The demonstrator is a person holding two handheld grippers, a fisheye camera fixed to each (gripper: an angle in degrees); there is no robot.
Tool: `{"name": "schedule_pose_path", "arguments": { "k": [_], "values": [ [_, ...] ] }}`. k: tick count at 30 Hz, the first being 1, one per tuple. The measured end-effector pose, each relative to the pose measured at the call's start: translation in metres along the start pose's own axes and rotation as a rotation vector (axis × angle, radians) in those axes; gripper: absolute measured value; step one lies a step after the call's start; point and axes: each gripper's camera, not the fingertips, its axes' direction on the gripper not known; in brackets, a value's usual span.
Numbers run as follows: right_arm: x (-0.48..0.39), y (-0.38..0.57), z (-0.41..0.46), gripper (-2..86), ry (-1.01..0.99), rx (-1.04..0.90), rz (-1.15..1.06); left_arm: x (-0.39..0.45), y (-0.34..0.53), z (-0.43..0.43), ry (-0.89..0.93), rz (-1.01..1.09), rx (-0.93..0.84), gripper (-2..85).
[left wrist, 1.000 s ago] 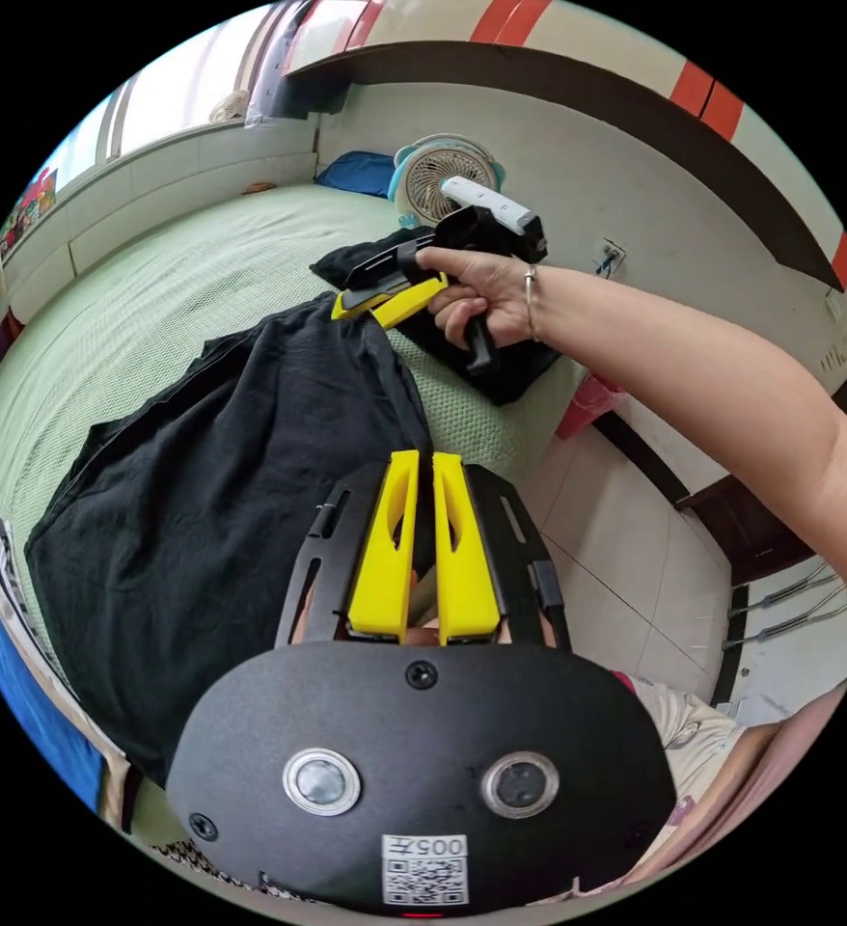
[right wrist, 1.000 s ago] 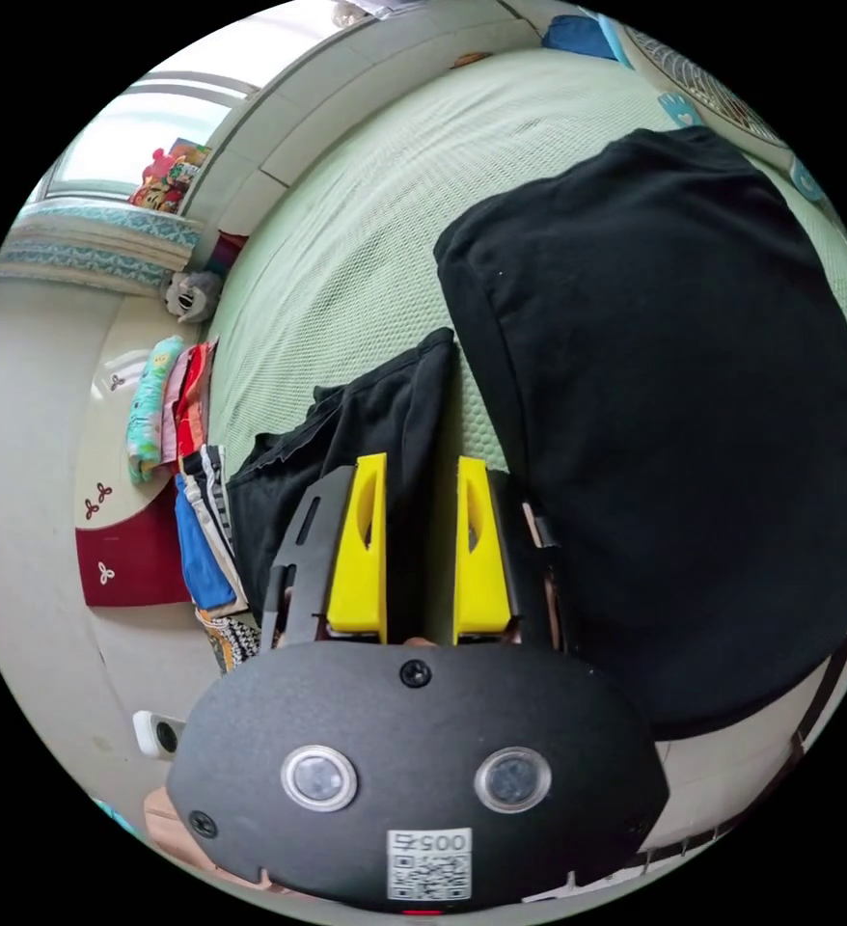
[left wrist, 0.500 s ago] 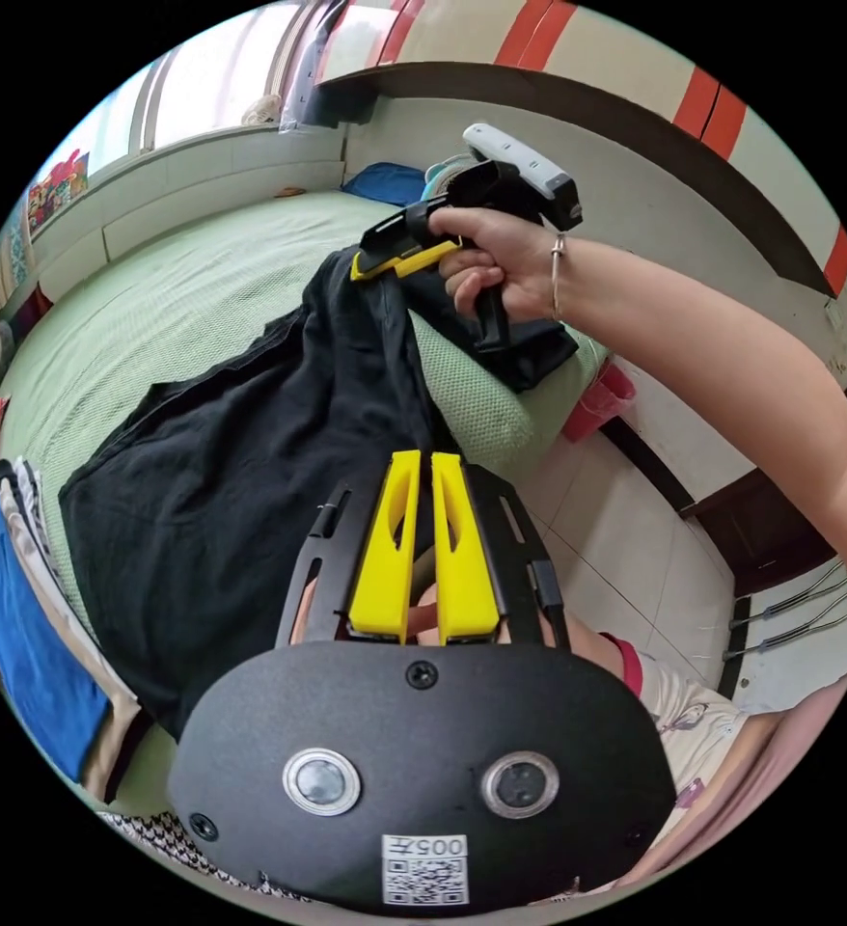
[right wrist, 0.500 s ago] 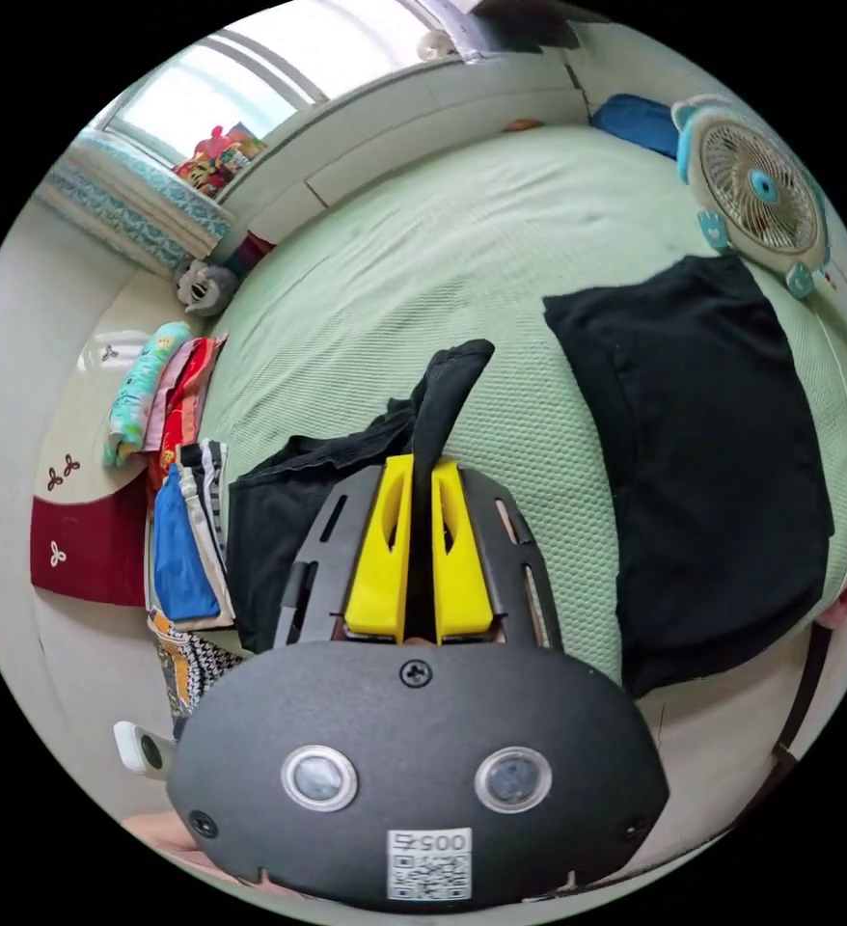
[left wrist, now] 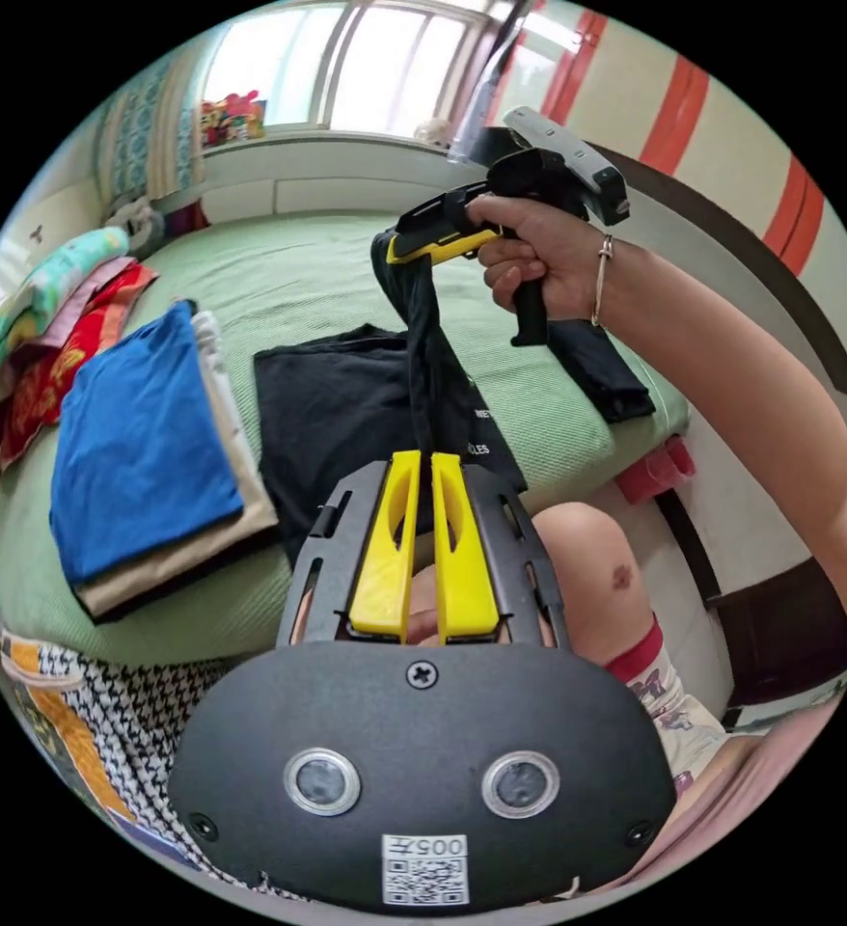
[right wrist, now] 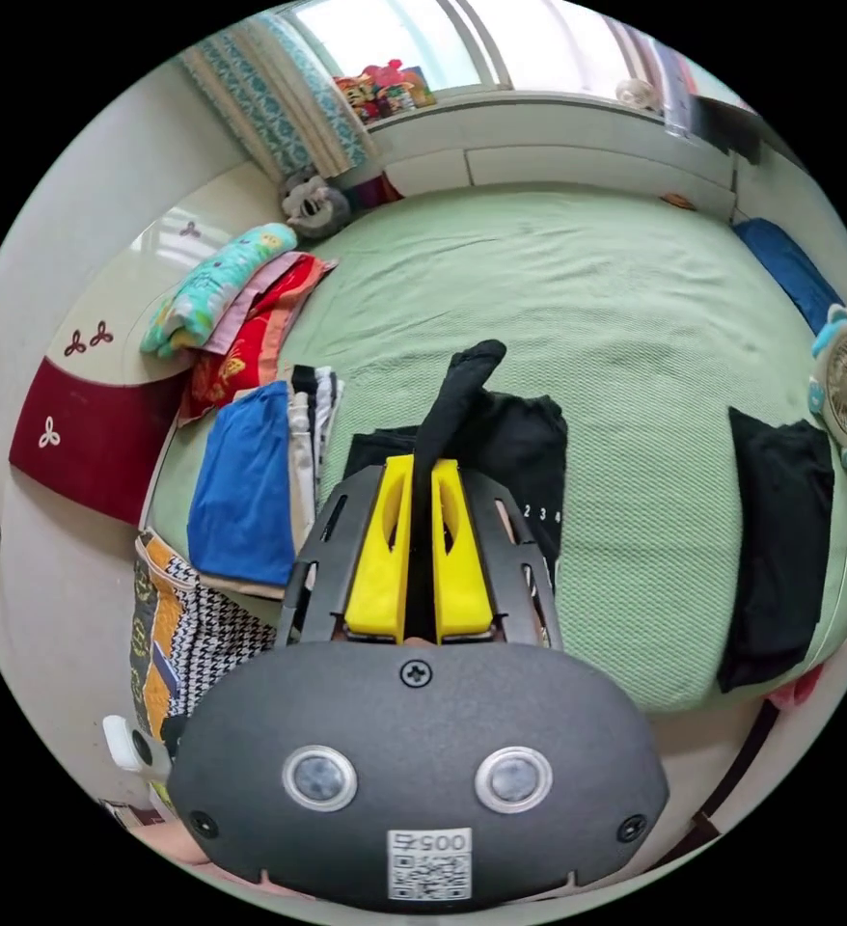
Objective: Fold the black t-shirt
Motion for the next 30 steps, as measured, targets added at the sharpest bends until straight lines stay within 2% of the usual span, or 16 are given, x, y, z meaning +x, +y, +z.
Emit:
{"name": "schedule_pose_path", "arguments": {
  "k": [5,9,16,20,23,27,30],
  "values": [
    [-0.075,-0.021,0.057,3.4,-0.056,-0.056,-0.065,-0.071,0.023,0.005,-0.112,-0.194,-0.059,4.6],
    [-0.099,-0.024,0.074,3.7,-0.101,-0.083,-0.099,-0.121,0.042,0.024,-0.042,-0.347,-0.154,4.2],
    [-0.063,0.040,0.074,6.2,0.038,-0.169,-0.272,-0.136,0.036,0.025,-0.014,-0.271,-0.113,10.3],
    [-0.051,0.082,0.096,6.3,0.030,-0.303,-0.316,-0.141,0.027,0.049,-0.036,-0.269,-0.153,12.9],
    [-0.047,0.102,0.121,4.7,0.124,-0.396,-0.356,-0.148,0.026,0.069,-0.078,-0.306,-0.225,12.3],
    [-0.043,0.095,0.112,4.0,0.099,-0.403,-0.350,-0.147,0.026,0.063,-0.100,-0.292,-0.253,11.9],
    [-0.041,0.084,0.092,5.6,0.164,-0.293,-0.404,-0.142,0.025,0.051,-0.098,-0.270,-0.198,13.8]
  ]
}}
